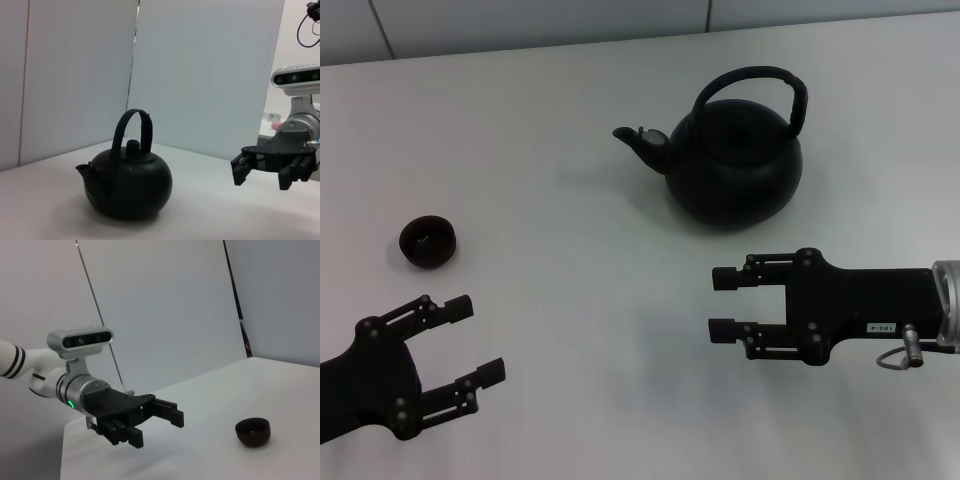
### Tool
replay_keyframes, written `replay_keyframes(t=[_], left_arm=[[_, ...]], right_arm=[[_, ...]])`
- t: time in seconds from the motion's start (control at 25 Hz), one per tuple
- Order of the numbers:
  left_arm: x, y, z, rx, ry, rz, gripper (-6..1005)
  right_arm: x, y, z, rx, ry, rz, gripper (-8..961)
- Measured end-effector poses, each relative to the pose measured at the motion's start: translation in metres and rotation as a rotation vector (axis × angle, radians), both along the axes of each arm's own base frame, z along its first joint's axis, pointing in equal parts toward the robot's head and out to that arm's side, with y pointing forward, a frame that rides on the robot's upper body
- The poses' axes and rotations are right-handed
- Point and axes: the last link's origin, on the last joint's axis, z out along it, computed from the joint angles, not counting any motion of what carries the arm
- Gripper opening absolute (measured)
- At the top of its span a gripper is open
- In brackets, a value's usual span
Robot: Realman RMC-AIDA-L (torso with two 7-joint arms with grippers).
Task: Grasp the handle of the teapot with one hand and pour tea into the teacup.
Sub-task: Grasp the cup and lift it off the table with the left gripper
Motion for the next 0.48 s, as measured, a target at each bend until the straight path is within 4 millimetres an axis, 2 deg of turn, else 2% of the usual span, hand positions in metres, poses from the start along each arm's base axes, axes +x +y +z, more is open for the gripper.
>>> replay_keyframes(t=[0.48], left_arm=[[-0.0007, 0.0002, 0.0006, 0.002, 0.003, 0.001, 782]], right_arm=[[-0.0005, -0.0013, -0.0029, -0.009, 0.012, -0.008, 607]])
